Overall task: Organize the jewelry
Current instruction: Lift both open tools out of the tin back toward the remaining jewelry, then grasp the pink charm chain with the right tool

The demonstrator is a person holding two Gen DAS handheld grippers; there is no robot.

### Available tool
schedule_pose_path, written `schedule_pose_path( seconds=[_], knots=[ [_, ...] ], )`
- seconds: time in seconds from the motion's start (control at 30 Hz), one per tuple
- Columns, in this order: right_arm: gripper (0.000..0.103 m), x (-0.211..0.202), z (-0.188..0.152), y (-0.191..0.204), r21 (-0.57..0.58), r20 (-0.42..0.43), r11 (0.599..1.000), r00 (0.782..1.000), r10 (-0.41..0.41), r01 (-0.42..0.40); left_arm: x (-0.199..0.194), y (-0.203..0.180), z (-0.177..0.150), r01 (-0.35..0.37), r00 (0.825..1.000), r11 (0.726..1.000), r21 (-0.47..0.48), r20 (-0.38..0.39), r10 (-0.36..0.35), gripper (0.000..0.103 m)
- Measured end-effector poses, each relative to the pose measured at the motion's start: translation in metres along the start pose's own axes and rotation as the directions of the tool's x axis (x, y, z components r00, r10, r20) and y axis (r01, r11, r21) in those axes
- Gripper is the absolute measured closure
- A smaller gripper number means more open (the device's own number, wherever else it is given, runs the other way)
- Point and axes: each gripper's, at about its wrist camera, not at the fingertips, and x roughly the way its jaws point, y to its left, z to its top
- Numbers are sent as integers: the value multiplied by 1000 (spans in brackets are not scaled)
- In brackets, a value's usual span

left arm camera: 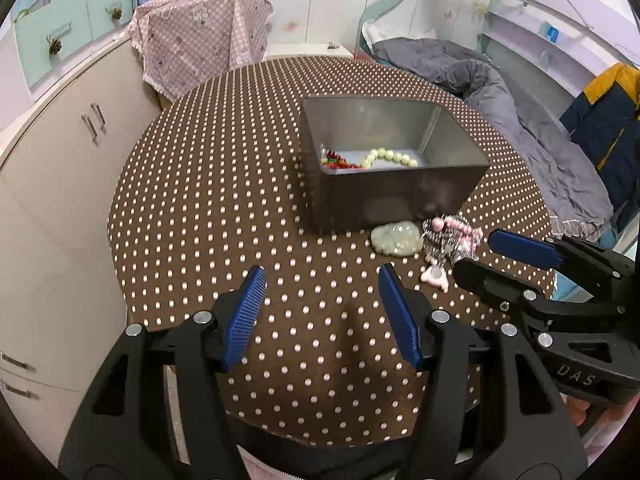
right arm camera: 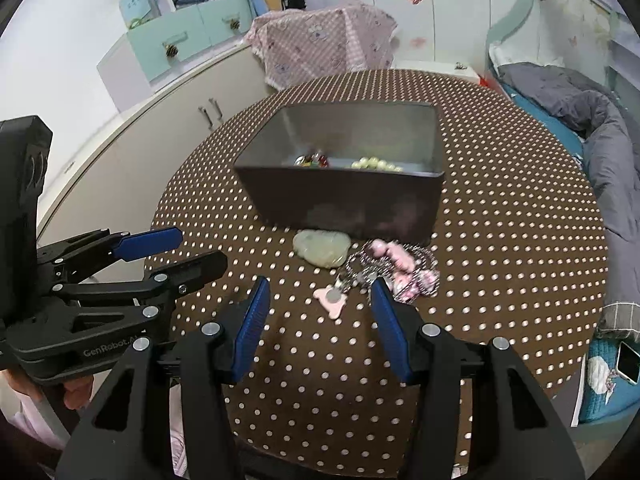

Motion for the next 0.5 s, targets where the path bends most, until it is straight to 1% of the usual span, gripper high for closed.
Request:
schedule_pose_path(
  seconds=[0.1,0.2,0.33,0.43,0.47,0.5],
  knots=[
    [63,7,-2,1,-1,-24,1000,1000,8,-8,3,1,-6,1,1000,1000,-3,-16,-1,44],
    [68,15,-3,0,1,-48,1000,999,12,-12,7,3,-10,3,999,1000,-3,-33,-3,44],
    [74,26,-6,-2,4,-77,1000,997,-11,11,13,4,-15,8,999,1000,-14,-52,-9,44],
    [79,28,-6,-2,-10,-72,999,997,-32,32,16,2,-19,13,998,1000,-12,-61,-13,44],
    [83,28,-6,-1,-17,-69,999,996,-47,46,17,2,-19,15,998,1000,-11,-64,-15,44],
    [83,29,-6,-2,-20,-68,999,996,-50,49,18,1,-20,16,998,1000,-12,-67,-17,44]
  ],
)
